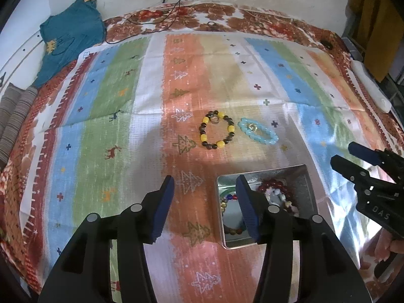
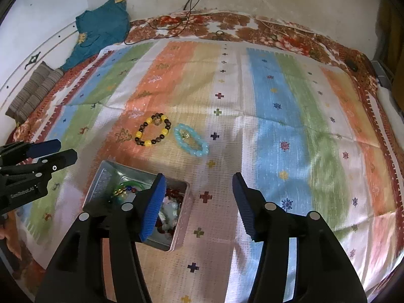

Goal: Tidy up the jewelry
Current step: 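Open the left tool over the tin while the right tool releases its bracelet inside, then move the open left tool toward the yellow-black bracelet while the right tool approaches the light-blue bracelet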

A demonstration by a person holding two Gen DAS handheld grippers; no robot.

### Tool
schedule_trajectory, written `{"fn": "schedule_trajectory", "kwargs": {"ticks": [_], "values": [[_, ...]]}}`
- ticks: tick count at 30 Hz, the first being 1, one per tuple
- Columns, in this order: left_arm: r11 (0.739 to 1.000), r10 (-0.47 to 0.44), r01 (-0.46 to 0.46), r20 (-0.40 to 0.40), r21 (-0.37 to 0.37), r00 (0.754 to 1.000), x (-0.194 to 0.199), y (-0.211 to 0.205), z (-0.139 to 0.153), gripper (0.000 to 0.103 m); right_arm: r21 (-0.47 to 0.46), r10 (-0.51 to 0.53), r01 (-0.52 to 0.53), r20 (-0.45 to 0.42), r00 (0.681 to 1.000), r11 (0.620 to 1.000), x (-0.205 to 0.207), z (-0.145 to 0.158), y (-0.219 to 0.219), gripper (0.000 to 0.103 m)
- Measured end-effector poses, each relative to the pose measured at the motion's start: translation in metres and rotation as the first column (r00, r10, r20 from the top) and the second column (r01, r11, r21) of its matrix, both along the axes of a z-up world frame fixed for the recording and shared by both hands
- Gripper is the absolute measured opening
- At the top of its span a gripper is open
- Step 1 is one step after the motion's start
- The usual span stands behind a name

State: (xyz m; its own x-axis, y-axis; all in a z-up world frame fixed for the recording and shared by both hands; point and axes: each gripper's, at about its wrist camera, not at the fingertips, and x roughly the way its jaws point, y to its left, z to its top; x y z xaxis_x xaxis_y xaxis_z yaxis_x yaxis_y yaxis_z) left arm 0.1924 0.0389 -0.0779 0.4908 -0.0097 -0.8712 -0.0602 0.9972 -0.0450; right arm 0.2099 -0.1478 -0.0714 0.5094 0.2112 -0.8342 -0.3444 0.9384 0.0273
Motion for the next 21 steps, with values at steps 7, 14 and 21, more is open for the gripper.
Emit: {"fn": "schedule_trajectory", "kwargs": {"ticks": [7,14,21], "values": [[1.000,0.000,0.000,-0.017,0.022,1.000,0.010,0.004,-0.008,0.059,-0.009,-0.012,0.012,-0.006,1.000,1.000,0.012,-0.005,-0.001,0.063],[0.999,0.002,0.000,-0.049,0.034,0.999,0.023,0.006,-0.020,0.067,-0.029,-0.013,0.012,-0.014,1.000,0.999,0.021,-0.012,0.002,0.068],[0.998,-0.027,0.031,-0.072,0.054,0.997,0.034,0.000,-0.027,0.073,-0.024,0.000,-0.001,-0.030,1.000,1.000,0.030,-0.018,0.003,0.068]]}}
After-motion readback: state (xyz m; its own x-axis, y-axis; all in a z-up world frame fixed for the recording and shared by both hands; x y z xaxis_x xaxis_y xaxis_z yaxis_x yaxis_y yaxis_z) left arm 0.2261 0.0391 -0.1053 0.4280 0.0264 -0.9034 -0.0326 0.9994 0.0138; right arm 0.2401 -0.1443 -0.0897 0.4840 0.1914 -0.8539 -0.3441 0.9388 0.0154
